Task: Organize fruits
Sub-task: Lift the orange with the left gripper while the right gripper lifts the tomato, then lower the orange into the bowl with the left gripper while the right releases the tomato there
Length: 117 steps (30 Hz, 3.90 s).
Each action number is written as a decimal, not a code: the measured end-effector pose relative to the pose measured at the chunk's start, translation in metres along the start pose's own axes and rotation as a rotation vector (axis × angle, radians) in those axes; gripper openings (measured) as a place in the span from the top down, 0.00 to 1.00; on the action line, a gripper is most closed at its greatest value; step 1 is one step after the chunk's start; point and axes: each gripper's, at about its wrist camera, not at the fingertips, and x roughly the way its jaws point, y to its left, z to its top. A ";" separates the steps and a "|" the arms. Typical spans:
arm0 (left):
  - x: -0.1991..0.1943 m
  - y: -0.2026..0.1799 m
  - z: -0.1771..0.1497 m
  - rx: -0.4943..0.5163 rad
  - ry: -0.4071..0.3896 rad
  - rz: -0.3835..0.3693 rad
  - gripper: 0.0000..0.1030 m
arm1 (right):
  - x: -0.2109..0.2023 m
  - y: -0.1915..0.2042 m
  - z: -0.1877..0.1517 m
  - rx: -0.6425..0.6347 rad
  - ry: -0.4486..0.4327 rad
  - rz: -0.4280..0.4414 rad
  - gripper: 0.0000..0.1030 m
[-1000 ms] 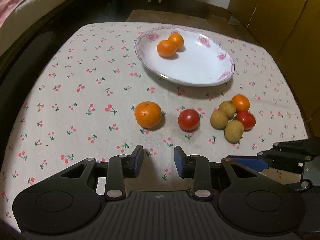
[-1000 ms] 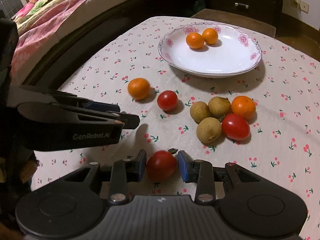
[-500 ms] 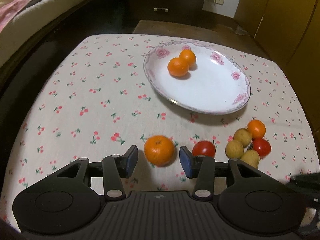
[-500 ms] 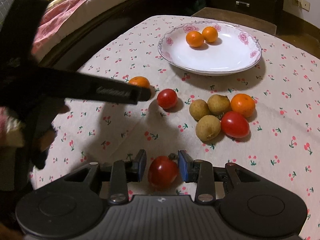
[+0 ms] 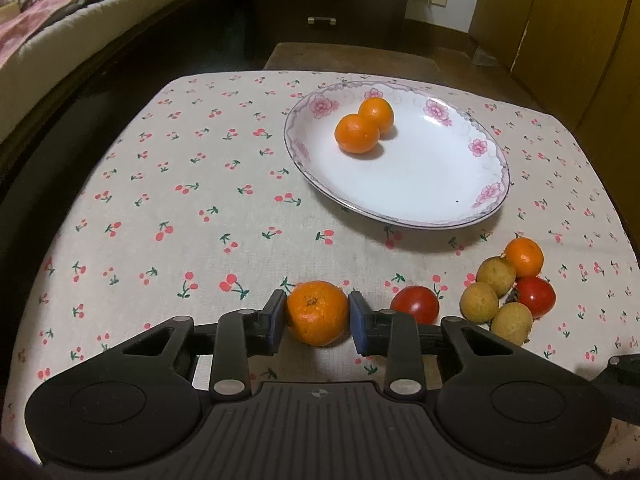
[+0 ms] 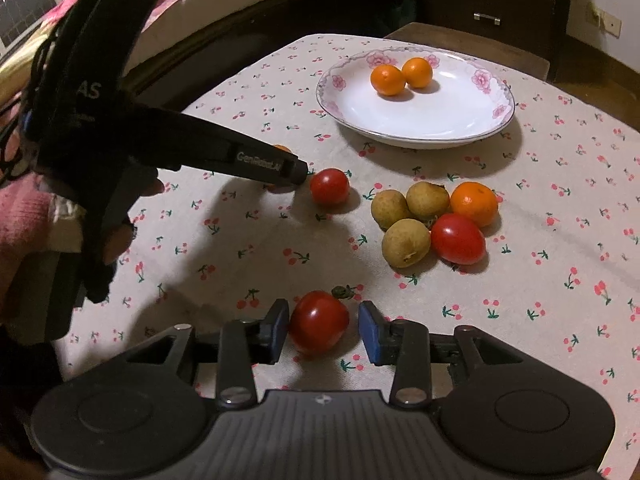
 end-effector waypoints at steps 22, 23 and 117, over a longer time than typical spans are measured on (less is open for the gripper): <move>-0.018 -0.004 -0.007 0.000 0.007 -0.029 0.60 | -0.011 -0.006 0.002 0.052 -0.022 -0.006 0.71; -0.018 -0.005 -0.007 0.000 0.007 -0.027 0.60 | -0.009 -0.007 0.002 0.053 -0.014 -0.012 0.71; 0.035 -0.028 0.074 -0.004 -0.019 -0.033 0.60 | 0.039 -0.107 0.121 0.181 -0.189 -0.054 0.70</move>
